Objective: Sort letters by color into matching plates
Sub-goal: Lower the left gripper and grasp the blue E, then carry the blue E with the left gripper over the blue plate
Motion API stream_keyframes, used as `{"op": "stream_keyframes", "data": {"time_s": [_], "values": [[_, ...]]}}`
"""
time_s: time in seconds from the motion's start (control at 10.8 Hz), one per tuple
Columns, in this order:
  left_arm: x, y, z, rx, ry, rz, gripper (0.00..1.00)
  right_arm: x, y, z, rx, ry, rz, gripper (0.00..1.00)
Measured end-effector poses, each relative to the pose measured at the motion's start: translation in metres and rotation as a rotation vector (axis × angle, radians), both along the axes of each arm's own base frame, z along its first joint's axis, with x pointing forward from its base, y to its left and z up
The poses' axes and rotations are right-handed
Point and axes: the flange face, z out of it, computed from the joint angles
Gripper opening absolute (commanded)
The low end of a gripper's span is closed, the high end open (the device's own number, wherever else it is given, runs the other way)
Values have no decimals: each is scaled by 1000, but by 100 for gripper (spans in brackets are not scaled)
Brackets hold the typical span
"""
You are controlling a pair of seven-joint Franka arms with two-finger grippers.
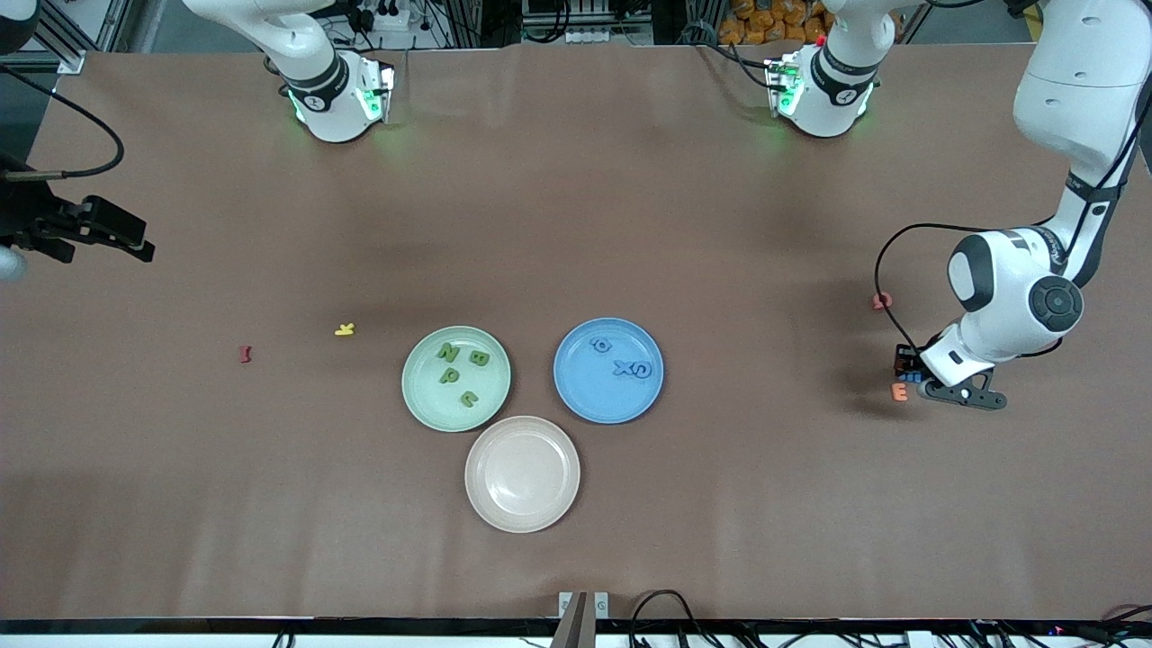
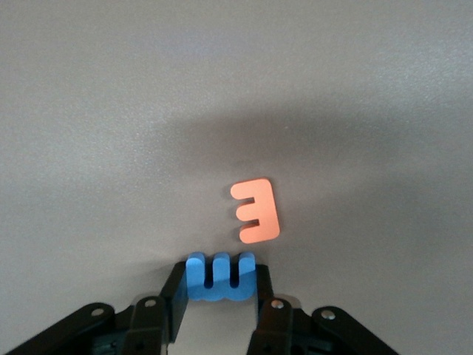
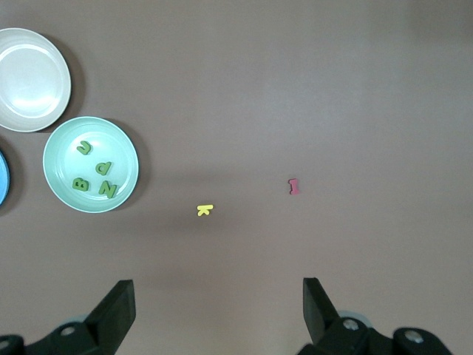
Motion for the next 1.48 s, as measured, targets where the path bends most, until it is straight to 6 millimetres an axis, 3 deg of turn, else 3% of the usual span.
{"op": "stream_keyframes", "data": {"time_s": [0.28,0.55,1.02,1.48], "values": [[3,-7,3,1,-11,-10,0,0,-3,0,-1,0,-8,100],[14,-33,21,3,-42,9,0,0,-7,1,-2,-4,-50,100],[17,-116,40,-2,-27,116,0,0,-7,1,-2,-5,-61,100],[5,-223,65,9,16,248,0,0,-8,1,-2,-6,-62,100]]}}
